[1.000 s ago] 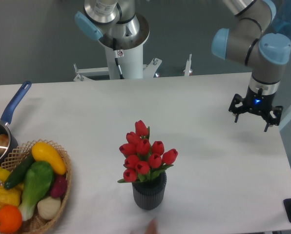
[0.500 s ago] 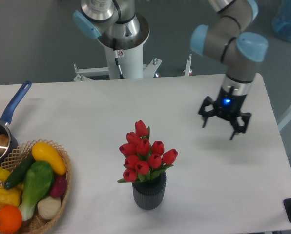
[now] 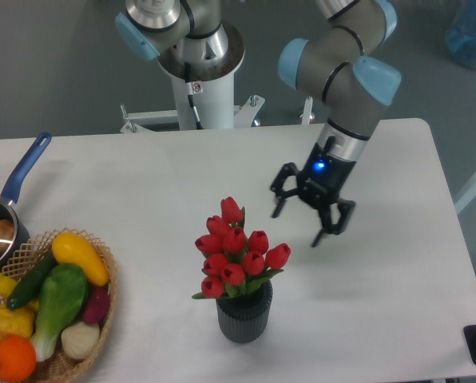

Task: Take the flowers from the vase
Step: 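Move the open gripper toward the tulip stems above the black vase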

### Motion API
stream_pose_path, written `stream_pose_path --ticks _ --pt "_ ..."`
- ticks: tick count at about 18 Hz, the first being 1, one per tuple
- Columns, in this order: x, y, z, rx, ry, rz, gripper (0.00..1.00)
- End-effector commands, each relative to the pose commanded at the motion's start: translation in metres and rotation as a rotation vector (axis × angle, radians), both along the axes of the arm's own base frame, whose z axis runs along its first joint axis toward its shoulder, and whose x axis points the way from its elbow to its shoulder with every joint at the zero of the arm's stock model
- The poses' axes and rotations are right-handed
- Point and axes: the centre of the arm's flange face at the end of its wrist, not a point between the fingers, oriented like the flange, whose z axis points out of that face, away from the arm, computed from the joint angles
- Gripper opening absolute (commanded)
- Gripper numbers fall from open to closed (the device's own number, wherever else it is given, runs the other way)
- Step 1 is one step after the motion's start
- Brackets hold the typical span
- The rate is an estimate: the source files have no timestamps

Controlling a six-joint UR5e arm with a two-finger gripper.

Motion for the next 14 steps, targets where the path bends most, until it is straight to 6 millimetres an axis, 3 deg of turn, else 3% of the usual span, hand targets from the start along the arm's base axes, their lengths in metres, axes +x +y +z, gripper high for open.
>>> stream_pose_path --ticks 4,8,10,14 --pt "0.007 0.009 0.004 0.036 -0.012 -0.020 1.00" --pt "0.006 0.017 0.023 0.168 -0.066 -0.029 1.00" --pt "0.003 0.023 0.014 0.182 -0.098 -0.033 1.00" --pt "-0.002 0.031 0.016 0.188 -0.093 -0.041 1.00"
